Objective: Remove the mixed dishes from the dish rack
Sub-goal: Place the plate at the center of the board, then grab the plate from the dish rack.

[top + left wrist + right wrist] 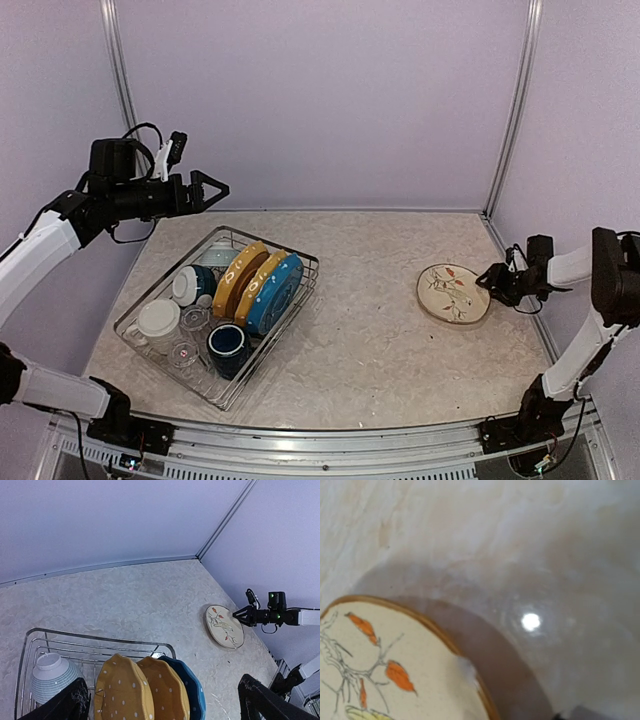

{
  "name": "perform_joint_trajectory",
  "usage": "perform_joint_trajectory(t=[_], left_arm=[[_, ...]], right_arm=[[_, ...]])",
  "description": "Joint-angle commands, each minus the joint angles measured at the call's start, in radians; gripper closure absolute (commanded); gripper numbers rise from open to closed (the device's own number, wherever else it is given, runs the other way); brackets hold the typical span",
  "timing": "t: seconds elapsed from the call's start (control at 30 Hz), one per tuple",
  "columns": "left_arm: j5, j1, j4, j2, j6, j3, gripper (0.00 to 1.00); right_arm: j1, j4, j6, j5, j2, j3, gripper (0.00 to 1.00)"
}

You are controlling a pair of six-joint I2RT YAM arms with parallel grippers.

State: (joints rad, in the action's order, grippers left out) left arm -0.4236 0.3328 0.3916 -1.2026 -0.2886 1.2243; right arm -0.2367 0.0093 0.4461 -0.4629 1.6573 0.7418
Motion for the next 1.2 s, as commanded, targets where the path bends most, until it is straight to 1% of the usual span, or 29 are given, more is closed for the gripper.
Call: perform_joint_trajectory(t=[0.0, 0.2, 0.27, 0.3, 0.37, 0.43, 0.5, 0.57, 0.7, 0.8, 0.87, 0.93, 0.97, 1.07, 1.17], left_arm=[[-0.040, -0.007, 0.017, -0.033, -0.013, 0.026, 0.01], [-0.061, -0.003, 0.053, -0.078, -0.033, 0.057, 0.01], [-0.046, 0.012, 0.079, -0.093, -0.040, 0.072, 0.02], [-0.060, 0.014, 0.094, -0.102, -0.053, 0.077, 0.03], [-0.117, 0.011, 0.119, -0.112, -0.096, 0.069, 0.07], [-0.178, 0.006, 0.130, -0.116, -0.135, 0.039, 0.08], [-0.222, 0.003, 0.143, -0.117, -0.161, 0.008, 0.09], [-0.241, 0.006, 0.158, -0.121, -0.168, -0.013, 0.11], [-0.229, 0.011, 0.160, -0.154, -0.168, -0.042, 0.15], [-0.193, 0.024, 0.166, -0.190, -0.137, -0.036, 0.19], [-0.164, 0.035, 0.223, -0.230, -0.101, 0.016, 0.21], [-0.139, 0.040, 0.317, -0.285, -0.067, 0.089, 0.27], [-0.130, 0.043, 0.348, -0.322, -0.060, 0.116, 0.28], [-0.141, 0.046, 0.375, -0.383, -0.054, 0.148, 0.32], [-0.191, 0.048, 0.374, -0.421, -0.063, 0.168, 0.37]], right_arm=[[-0.010, -0.091, -0.040, 0.084, -0.079, 0.001, 0.35], [-0.001, -0.134, -0.053, 0.119, -0.214, -0.031, 0.26], [0.019, -0.145, -0.053, 0.122, -0.269, -0.040, 0.22], [0.034, -0.154, -0.055, 0.126, -0.293, -0.041, 0.20], [0.077, -0.176, -0.062, 0.145, -0.337, -0.035, 0.18], [0.132, -0.203, -0.064, 0.167, -0.369, -0.023, 0.18], [0.181, -0.218, -0.065, 0.154, -0.387, -0.005, 0.12], [0.244, -0.221, -0.061, 0.149, -0.404, 0.011, 0.09], [0.358, -0.216, -0.045, 0.153, -0.433, 0.038, 0.07], [0.402, -0.228, -0.037, 0.153, -0.454, 0.060, 0.07], [0.415, -0.244, -0.042, 0.154, -0.476, 0.073, 0.07], [0.416, -0.261, -0.044, 0.163, -0.500, 0.078, 0.07], [0.417, -0.267, -0.044, 0.169, -0.514, 0.077, 0.07], [0.416, -0.284, -0.041, 0.181, -0.548, 0.072, 0.07], [0.416, -0.302, -0.044, 0.179, -0.569, 0.074, 0.07]])
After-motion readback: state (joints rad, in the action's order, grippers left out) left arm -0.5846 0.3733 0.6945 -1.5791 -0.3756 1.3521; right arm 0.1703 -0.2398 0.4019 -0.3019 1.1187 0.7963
